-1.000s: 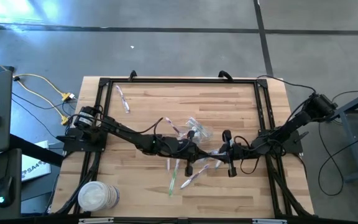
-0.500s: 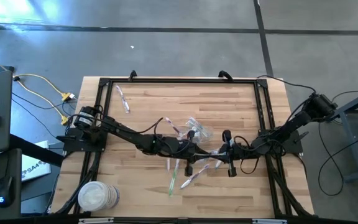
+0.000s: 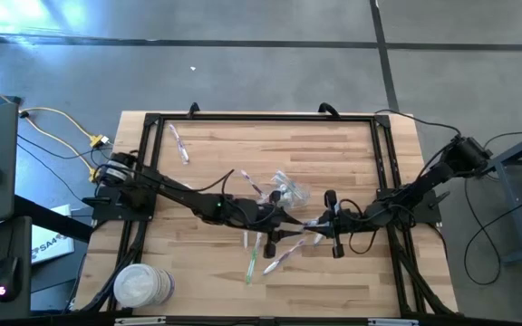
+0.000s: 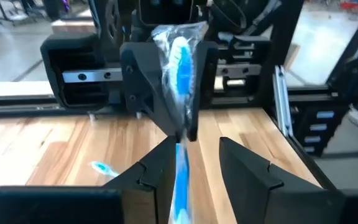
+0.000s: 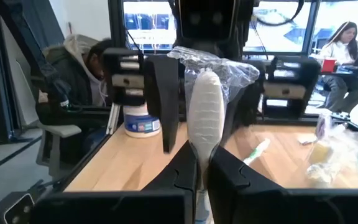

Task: Pick & Place toothbrushing station
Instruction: Put the left blue toothbrush into the wire organizer, then put the top green toothbrush into the wire organizer

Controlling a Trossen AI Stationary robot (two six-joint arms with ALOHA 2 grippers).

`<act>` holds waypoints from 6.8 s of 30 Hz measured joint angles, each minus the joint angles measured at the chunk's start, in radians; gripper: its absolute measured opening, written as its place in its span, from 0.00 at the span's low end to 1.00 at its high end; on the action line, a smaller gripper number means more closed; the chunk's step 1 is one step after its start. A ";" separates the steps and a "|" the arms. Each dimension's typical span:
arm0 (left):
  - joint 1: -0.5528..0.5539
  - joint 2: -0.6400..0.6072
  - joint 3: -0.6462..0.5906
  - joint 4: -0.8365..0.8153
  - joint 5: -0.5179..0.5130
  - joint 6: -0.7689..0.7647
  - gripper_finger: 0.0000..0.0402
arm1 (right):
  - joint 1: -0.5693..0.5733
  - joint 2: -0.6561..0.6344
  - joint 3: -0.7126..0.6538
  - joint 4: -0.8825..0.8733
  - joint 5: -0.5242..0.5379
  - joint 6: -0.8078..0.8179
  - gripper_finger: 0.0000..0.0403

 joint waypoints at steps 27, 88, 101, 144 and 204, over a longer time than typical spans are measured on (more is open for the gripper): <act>-0.134 -0.424 0.000 -0.773 -0.335 -0.058 0.31 | -0.182 -0.475 0.001 -0.536 0.228 0.034 0.02; -0.137 -0.385 -0.129 -0.992 -0.351 -0.366 0.31 | -0.427 -0.211 0.001 -0.434 -0.185 0.116 0.49; -0.137 -0.283 -0.129 -0.912 -0.345 -0.286 0.31 | -0.241 -0.296 0.001 -0.440 -0.185 0.132 0.47; -0.137 -0.282 -0.129 -0.869 -0.312 -0.517 0.31 | -0.091 -0.296 0.000 -0.247 -0.244 -0.130 0.47; 0.146 -0.251 -0.282 -1.261 -0.016 -0.152 0.72 | -0.107 -0.296 0.000 -0.315 -0.272 -0.048 0.34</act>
